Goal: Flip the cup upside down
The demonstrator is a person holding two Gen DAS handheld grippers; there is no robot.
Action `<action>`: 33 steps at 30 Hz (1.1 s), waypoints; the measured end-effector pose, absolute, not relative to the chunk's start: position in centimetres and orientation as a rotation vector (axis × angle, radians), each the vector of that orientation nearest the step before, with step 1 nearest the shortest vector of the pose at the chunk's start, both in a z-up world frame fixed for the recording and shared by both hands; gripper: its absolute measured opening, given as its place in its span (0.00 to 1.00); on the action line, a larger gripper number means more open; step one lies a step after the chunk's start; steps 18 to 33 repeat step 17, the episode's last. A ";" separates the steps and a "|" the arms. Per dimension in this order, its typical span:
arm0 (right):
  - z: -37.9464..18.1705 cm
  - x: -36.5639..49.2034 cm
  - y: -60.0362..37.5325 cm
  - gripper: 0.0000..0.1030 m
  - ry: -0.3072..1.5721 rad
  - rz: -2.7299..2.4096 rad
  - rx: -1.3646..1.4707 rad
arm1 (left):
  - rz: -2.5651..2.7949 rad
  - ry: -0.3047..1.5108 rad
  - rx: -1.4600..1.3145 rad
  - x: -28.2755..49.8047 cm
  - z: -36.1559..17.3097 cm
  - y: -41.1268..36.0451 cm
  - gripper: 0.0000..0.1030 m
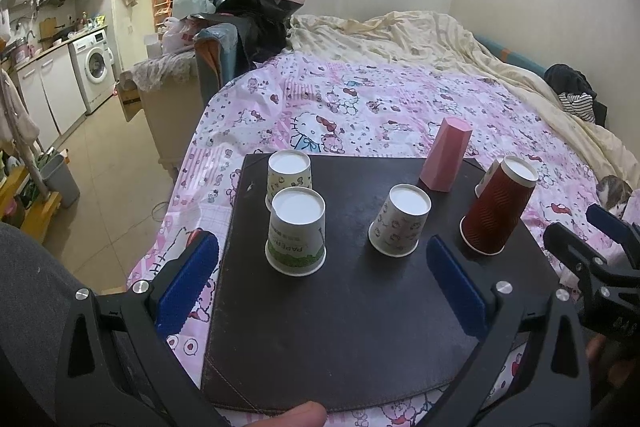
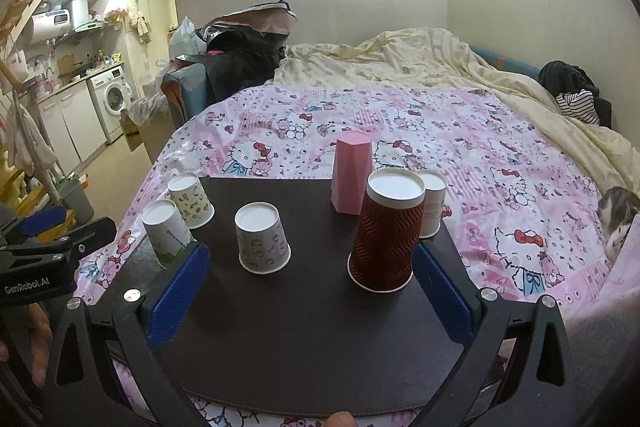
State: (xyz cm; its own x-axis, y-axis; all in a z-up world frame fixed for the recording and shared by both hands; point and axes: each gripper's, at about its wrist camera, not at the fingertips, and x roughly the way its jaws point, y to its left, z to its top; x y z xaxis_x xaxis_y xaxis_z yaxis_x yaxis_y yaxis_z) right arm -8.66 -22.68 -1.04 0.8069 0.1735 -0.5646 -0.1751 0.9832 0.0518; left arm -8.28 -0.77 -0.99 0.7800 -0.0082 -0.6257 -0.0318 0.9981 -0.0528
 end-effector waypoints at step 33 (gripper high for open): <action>-1.1 -8.7 -22.6 1.00 0.604 0.188 -0.006 | 0.005 0.677 -0.064 -8.4 -1.0 -0.8 1.00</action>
